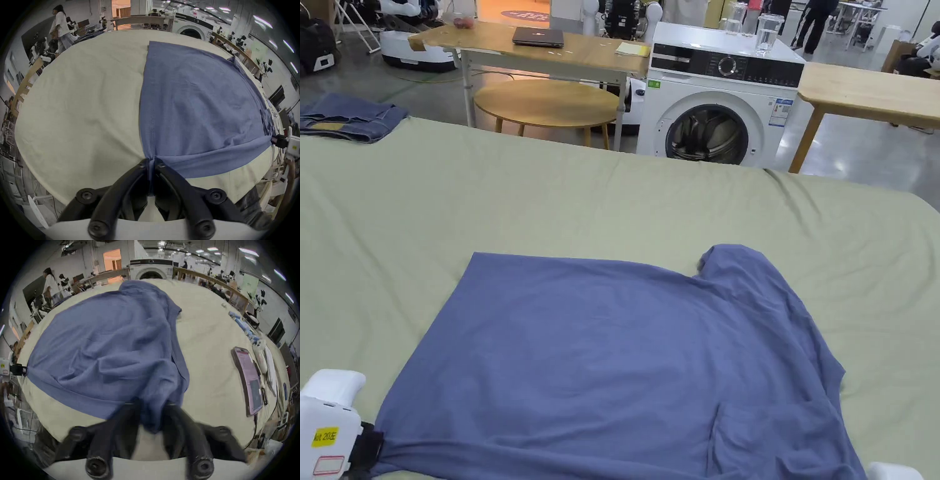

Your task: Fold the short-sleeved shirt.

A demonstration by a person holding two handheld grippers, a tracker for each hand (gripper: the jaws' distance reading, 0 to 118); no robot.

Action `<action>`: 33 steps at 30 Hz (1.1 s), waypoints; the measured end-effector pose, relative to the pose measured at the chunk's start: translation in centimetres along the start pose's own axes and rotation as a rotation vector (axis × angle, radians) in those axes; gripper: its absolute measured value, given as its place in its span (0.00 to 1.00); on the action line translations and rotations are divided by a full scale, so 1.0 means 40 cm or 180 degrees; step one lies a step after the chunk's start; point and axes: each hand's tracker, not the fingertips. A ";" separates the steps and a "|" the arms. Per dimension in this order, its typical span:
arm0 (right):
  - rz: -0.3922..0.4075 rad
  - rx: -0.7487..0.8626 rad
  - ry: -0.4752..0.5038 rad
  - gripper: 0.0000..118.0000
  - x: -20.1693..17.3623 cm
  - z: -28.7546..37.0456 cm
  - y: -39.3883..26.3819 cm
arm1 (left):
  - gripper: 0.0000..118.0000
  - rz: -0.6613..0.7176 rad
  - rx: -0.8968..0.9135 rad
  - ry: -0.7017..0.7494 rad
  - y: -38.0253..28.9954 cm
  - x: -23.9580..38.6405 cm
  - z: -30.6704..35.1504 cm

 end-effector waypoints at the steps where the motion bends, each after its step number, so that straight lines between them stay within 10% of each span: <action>1: -0.0091 -0.0024 0.0204 0.06 0.000 0.000 0.006 | 0.00 0.0001 0.0015 -0.0010 -0.001 -0.002 0.005; 19: -0.0192 0.0764 0.0213 0.05 -0.022 0.151 0.327 | 0.00 0.0241 0.0917 -0.0306 0.277 -0.024 0.099; 33: -0.0201 0.0428 -0.0048 0.05 -0.033 -0.165 0.566 | 0.00 0.0290 0.0528 -0.0096 0.508 -0.008 -0.146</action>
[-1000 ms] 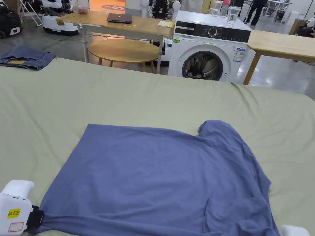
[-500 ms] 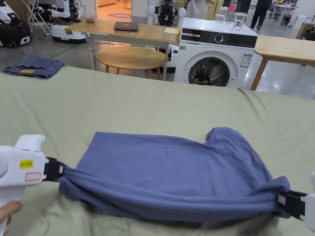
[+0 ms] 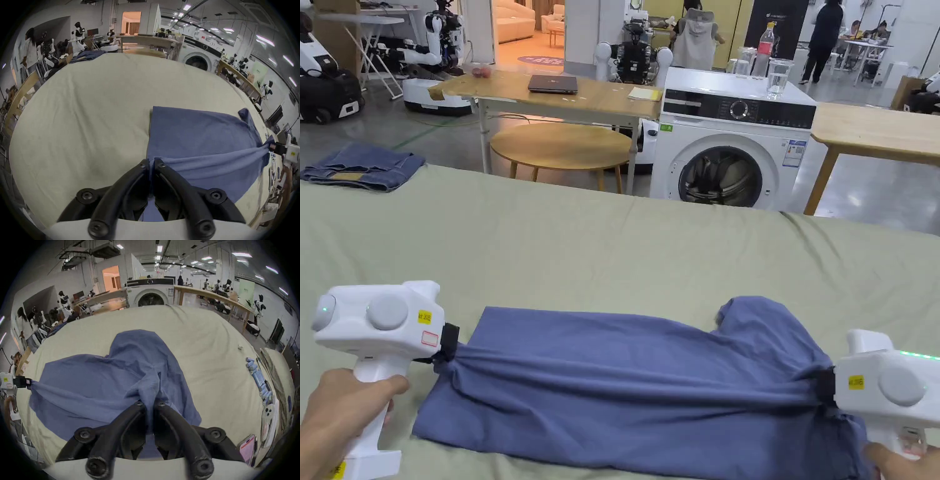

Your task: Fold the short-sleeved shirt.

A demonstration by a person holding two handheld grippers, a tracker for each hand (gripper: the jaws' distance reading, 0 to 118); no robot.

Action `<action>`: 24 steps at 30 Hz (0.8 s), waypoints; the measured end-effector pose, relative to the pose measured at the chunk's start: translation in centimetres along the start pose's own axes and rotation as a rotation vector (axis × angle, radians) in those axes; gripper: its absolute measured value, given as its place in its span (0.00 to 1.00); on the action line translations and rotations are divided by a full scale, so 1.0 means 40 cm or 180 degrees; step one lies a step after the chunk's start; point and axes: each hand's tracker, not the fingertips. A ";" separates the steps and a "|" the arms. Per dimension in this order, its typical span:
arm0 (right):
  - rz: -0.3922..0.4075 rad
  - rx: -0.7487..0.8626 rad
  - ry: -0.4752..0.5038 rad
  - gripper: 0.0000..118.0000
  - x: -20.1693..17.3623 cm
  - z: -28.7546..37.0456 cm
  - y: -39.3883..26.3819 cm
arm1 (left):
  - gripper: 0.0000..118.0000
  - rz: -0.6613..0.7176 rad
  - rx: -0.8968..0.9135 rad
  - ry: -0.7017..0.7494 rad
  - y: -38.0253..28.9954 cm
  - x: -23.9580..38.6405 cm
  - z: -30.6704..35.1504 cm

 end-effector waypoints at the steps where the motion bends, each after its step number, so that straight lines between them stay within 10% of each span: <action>1: -0.0004 -0.0027 -0.0014 0.06 -0.002 -0.014 0.000 | 0.00 -0.0015 -0.0028 0.0016 0.002 0.003 -0.012; 5: -0.0008 -0.0046 -0.0066 0.10 -0.003 -0.033 -0.009 | 0.05 -0.0036 -0.0080 0.0055 -0.001 0.010 -0.030; 9: -0.0022 0.0252 -0.0168 0.39 0.002 -0.036 -0.009 | 0.28 -0.0054 -0.0031 0.0025 0.001 0.020 0.005; 16: 0.0019 0.1312 -0.0083 0.43 -0.077 0.133 -0.056 | 0.34 -0.0098 0.0881 -0.0289 -0.049 0.074 0.163; 18: -0.0029 0.1626 -0.0107 0.40 -0.112 0.178 -0.084 | 0.34 -0.0181 0.1214 -0.0269 -0.084 0.102 0.216; 21: 0.0040 0.1956 -0.0161 0.05 -0.163 0.226 -0.126 | 0.31 -0.0242 0.1772 -0.0152 -0.155 0.144 0.283; 24: 0.0032 0.2052 -0.0063 0.00 -0.217 0.298 -0.161 | 0.00 -0.0265 0.1927 -0.0051 -0.204 0.176 0.319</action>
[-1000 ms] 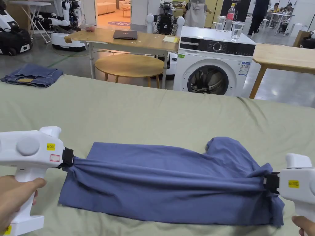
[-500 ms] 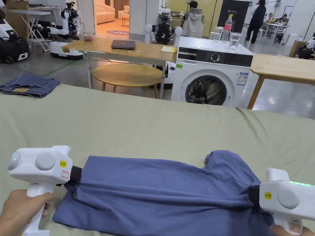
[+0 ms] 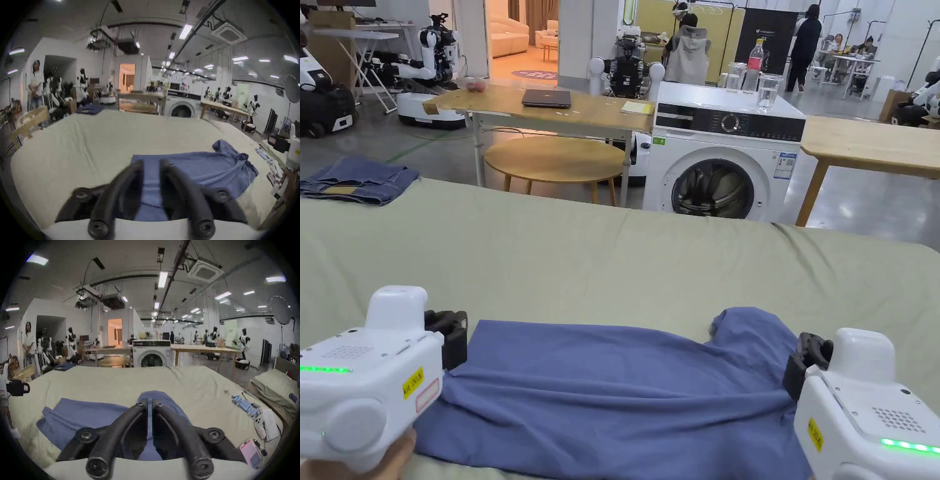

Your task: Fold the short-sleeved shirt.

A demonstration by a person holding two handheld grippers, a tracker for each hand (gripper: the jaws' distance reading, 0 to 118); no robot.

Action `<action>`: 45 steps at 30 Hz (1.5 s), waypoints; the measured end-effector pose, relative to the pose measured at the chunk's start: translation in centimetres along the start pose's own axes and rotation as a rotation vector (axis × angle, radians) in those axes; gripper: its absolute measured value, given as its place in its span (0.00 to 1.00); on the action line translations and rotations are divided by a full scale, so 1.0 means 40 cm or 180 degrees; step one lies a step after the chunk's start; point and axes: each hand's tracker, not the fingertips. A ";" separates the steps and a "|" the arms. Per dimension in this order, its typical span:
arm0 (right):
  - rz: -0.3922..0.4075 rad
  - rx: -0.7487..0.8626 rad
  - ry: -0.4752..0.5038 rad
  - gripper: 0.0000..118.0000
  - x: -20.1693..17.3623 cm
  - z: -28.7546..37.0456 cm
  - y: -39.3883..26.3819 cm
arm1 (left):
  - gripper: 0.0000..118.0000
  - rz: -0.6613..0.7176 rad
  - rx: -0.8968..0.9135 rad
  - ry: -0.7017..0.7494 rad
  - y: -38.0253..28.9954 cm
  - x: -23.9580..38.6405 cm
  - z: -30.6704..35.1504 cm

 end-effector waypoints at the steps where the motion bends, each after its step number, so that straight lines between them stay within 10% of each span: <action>1: 0.0003 0.0006 0.0028 0.00 -0.009 0.013 -0.002 | 0.00 -0.0015 -0.0016 0.0027 -0.001 0.011 0.017; 18: 0.0093 -0.0233 0.0151 0.00 -0.019 0.046 -0.051 | 0.00 0.0206 -0.1712 -0.0045 -0.050 -0.196 -0.178; 24: 0.0150 -0.0374 0.0080 0.00 0.006 0.042 -0.079 | 0.48 0.0118 -0.2538 0.0097 -0.104 -0.207 -0.294; 28: 0.0204 -0.0484 0.0052 0.00 0.019 0.037 -0.098 | 0.53 0.0041 -0.2959 0.0240 -0.174 -0.195 -0.324; 33: 0.0181 -0.0598 0.0049 0.00 0.038 0.034 -0.118 | 0.44 -0.0207 -0.2832 0.0305 -0.168 -0.165 -0.292; 37: 0.0106 -0.0699 0.0045 0.00 0.059 0.024 -0.130 | 0.02 -0.0251 -0.2788 0.0196 -0.162 -0.151 -0.278; 45: 0.0125 -0.1008 -0.0095 0.02 0.147 -0.022 -0.116 | 0.00 0.0089 -0.2458 0.0035 -0.159 -0.179 -0.212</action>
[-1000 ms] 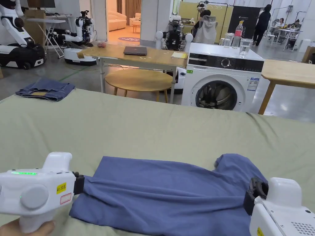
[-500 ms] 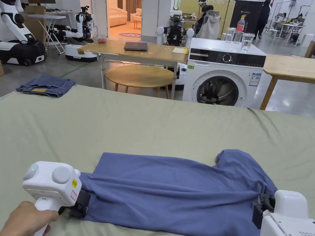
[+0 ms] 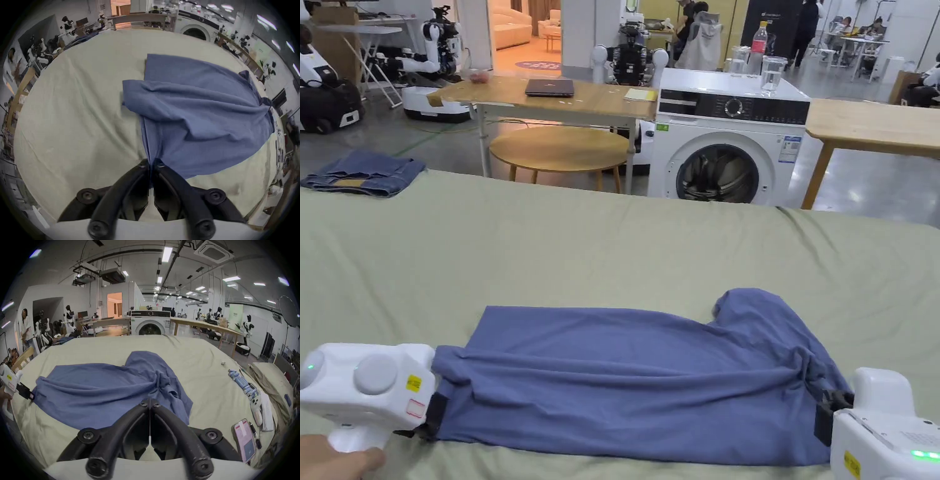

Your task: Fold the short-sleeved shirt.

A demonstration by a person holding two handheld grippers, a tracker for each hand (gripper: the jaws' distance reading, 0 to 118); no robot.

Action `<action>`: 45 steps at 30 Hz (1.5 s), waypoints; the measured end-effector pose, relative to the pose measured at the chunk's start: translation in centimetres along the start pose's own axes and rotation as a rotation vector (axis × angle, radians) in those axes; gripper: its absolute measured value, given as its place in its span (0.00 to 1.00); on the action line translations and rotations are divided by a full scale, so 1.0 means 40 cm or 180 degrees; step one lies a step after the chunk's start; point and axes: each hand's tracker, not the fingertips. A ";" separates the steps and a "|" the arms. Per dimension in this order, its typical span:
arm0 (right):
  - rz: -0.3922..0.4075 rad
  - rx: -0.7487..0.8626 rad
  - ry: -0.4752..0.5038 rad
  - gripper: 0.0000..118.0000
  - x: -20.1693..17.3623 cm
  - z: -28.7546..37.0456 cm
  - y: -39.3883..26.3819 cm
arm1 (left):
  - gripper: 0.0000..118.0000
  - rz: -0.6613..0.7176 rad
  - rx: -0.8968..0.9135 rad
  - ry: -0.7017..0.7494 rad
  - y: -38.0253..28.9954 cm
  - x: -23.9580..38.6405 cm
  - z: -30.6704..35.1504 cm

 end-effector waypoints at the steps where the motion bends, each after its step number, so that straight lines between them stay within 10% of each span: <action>1: 0.0001 -0.0085 -0.0036 0.02 0.027 -0.024 0.005 | 0.00 0.0044 0.0065 -0.0048 -0.009 -0.002 0.011; 5: -0.0082 -0.0511 -0.0011 0.51 0.105 -0.108 0.029 | 0.00 0.0057 0.0202 -0.0100 -0.045 0.009 0.063; 13: 0.0013 -0.1569 0.0218 0.49 0.140 -0.274 -0.013 | 0.00 0.0074 0.0298 -0.0141 -0.053 0.015 0.088; 17: -0.0037 -0.1440 0.0274 0.10 0.123 -0.250 -0.040 | 0.00 0.0095 0.0284 -0.0149 -0.054 0.014 0.086; 32: 0.0197 -0.0924 0.0374 0.07 0.117 -0.013 0.084 | 0.00 0.0091 0.0595 -0.0224 -0.037 0.002 0.221; 45: 0.0333 -0.1525 0.0190 0.07 0.105 0.182 -0.202 | 0.00 -0.0150 0.0275 -0.0154 -0.284 -0.071 0.224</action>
